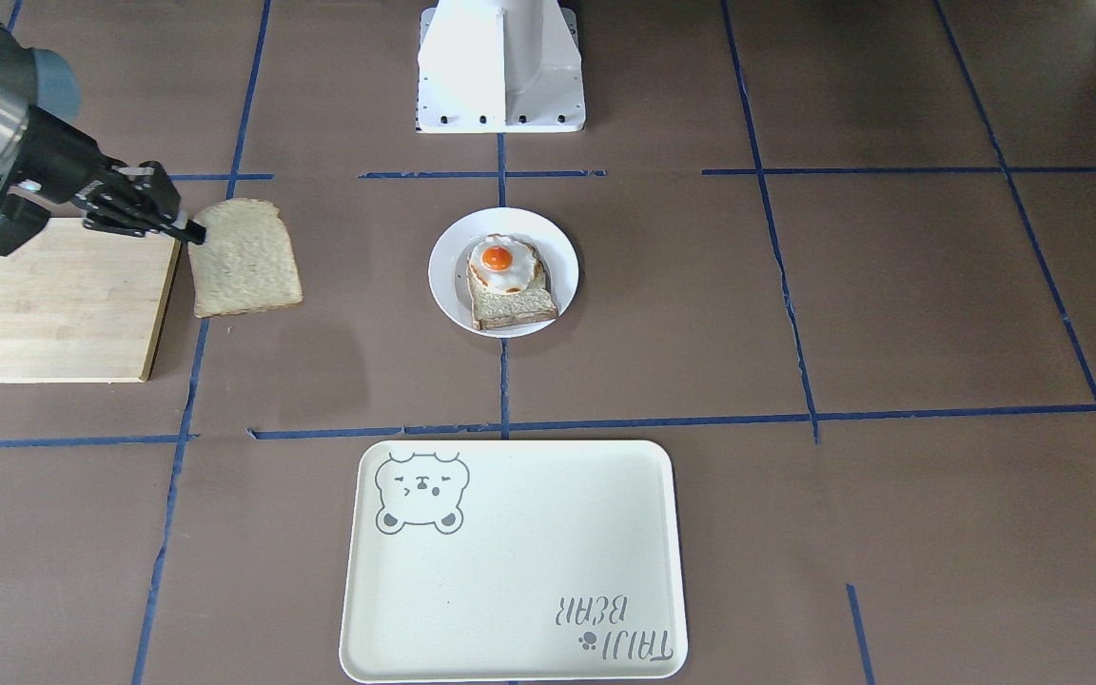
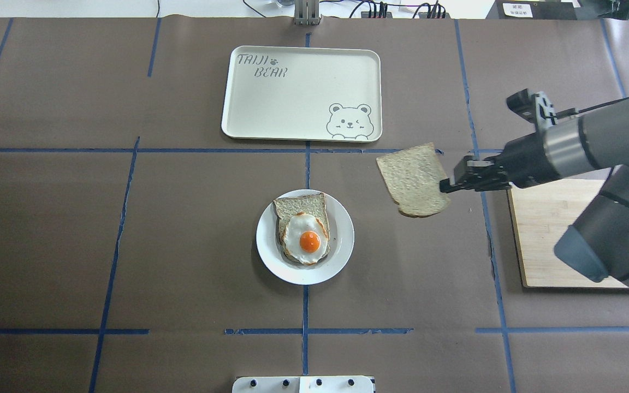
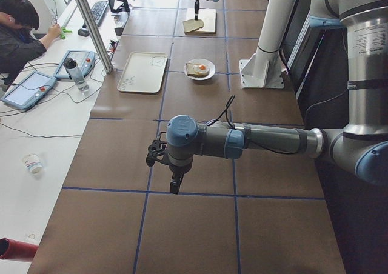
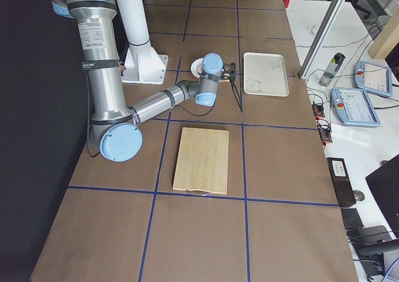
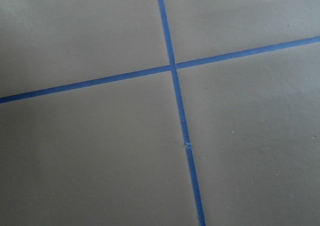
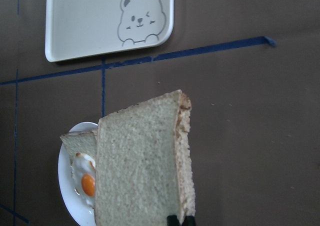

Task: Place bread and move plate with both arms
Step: 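Lift the bread slice with the right gripper and carry it toward the plate, then lower the bread onto the egg toast and open the right gripper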

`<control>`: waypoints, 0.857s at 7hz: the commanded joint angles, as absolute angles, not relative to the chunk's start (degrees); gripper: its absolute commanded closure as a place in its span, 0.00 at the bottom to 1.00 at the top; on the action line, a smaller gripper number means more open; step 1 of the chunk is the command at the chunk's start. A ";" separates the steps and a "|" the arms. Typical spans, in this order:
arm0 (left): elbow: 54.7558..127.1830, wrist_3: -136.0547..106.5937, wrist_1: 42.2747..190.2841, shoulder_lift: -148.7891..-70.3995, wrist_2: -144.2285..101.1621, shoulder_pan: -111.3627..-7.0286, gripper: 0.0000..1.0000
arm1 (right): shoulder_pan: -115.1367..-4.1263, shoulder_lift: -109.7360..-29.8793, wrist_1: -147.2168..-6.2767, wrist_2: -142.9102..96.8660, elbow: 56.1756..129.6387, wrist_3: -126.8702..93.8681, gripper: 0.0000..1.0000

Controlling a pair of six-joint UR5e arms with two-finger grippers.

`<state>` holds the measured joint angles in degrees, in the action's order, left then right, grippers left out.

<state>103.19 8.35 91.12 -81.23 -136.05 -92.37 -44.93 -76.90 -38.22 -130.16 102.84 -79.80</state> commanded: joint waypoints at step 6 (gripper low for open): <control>103.27 8.44 91.14 -81.21 -136.14 -92.37 0.00 | -25.33 -65.04 -41.04 -104.35 95.72 -81.55 1.00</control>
